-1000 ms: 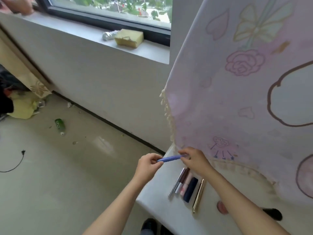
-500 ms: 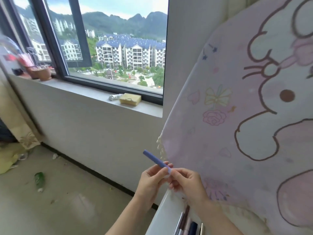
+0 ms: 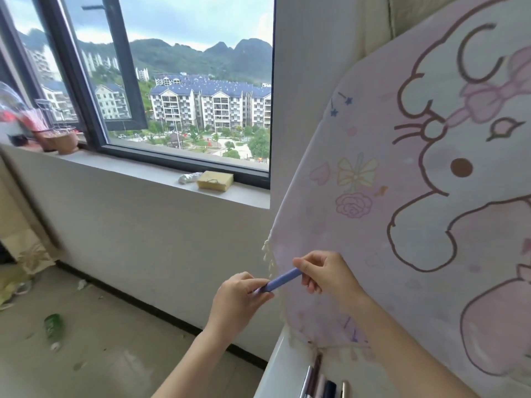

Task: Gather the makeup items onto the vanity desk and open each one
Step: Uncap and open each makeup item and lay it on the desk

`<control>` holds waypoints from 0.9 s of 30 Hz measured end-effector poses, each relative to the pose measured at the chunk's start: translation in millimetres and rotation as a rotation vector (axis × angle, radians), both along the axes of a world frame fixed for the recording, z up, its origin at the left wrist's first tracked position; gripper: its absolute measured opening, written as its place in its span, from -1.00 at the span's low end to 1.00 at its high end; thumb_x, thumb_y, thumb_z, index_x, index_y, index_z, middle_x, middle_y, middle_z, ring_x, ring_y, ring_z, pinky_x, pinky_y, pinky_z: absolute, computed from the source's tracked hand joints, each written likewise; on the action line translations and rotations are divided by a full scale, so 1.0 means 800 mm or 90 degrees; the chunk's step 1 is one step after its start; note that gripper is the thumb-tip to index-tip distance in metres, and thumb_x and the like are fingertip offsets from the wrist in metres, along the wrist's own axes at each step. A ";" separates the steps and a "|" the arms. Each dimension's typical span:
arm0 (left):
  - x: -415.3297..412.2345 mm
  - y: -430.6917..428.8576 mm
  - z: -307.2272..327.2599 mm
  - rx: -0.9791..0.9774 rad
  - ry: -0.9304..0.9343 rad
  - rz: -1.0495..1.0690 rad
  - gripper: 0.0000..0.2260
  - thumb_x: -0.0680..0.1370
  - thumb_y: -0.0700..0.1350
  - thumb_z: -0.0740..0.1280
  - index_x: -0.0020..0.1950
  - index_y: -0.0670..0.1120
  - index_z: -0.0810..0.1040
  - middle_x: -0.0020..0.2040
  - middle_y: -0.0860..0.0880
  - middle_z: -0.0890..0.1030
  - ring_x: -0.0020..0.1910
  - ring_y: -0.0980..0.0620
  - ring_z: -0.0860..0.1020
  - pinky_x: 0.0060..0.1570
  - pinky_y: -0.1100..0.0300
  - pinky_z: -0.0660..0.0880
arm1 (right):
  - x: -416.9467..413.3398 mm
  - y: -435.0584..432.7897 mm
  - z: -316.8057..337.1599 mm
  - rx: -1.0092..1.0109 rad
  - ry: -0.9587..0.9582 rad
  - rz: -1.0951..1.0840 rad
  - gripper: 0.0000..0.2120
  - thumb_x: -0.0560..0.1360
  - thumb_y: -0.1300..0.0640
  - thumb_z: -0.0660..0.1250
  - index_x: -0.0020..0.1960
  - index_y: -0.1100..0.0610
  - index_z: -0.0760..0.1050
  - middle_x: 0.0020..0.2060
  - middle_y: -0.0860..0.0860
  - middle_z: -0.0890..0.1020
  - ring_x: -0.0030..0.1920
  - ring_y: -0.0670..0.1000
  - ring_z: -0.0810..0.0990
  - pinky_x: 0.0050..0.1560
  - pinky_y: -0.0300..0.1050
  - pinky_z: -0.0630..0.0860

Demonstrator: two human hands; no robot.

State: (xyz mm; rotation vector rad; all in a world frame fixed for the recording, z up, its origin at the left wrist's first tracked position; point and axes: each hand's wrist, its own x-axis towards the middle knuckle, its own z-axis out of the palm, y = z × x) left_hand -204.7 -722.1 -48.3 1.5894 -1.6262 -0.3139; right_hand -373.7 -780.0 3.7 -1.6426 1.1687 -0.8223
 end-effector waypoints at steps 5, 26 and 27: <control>0.013 0.007 0.007 0.040 0.047 -0.052 -0.84 0.41 -0.20 0.44 -0.02 -0.15 0.68 -0.37 0.17 0.43 -0.39 0.24 0.46 -0.33 0.46 0.33 | 0.004 0.000 0.001 -0.029 0.025 0.093 -0.85 0.43 0.37 0.34 -0.25 0.17 0.53 -0.45 0.02 0.54 -0.53 -0.19 0.48 -0.41 -0.37 0.42; 0.014 0.021 -0.007 0.051 0.078 -0.051 -0.89 0.42 -0.22 0.43 -0.08 -0.16 0.69 -0.37 0.11 0.42 -0.41 0.18 0.41 -0.34 0.41 0.29 | 0.003 0.003 0.000 -0.027 0.141 0.231 -0.78 0.45 0.33 0.32 -0.21 0.02 0.48 -0.30 -0.04 0.57 -0.35 -0.23 0.54 -0.33 -0.41 0.42; 0.014 0.023 -0.008 0.053 0.081 -0.052 -0.89 0.42 -0.22 0.43 -0.07 -0.16 0.69 -0.37 0.12 0.42 -0.40 0.18 0.41 -0.34 0.41 0.29 | 0.000 0.004 0.000 -0.011 0.146 0.259 -0.78 0.43 0.29 0.36 -0.11 -0.03 0.48 -0.19 -0.07 0.58 -0.21 -0.21 0.57 -0.26 -0.41 0.46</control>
